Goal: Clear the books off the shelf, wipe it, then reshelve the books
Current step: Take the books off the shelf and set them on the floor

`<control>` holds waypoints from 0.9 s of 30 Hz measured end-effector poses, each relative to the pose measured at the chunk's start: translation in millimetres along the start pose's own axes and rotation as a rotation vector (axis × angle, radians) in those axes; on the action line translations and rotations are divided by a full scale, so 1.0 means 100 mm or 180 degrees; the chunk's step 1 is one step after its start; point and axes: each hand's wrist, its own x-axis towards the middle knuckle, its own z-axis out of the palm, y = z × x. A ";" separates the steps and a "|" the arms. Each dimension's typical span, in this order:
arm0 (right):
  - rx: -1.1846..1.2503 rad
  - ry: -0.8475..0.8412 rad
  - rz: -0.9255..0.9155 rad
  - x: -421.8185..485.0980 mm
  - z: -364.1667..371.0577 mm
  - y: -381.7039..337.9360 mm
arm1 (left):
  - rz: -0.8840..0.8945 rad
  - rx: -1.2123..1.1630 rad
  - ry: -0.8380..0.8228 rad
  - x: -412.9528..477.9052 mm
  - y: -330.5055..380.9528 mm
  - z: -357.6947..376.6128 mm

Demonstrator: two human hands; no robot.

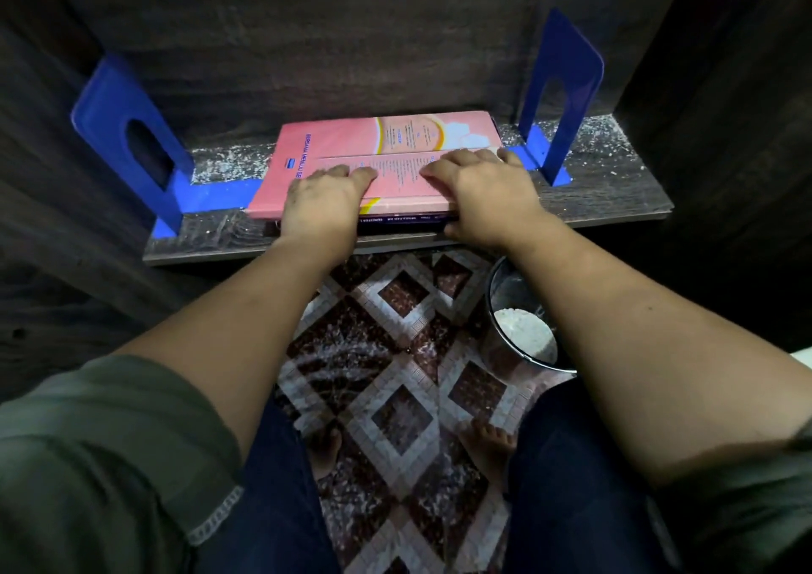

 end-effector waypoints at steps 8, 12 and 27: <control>-0.0117 0.1349 0.0152 0.11 0.25 -0.17 | -0.0164 0.0054 0.0406 0.02 0.05 -0.16; -0.0053 0.1971 0.0092 0.15 0.20 -0.08 | -0.0371 0.0231 0.1222 0.00 -0.01 -0.19; 0.0357 0.2470 0.0750 -1.29 -1.30 0.02 | 0.0797 0.0966 0.1865 -0.77 0.67 -2.13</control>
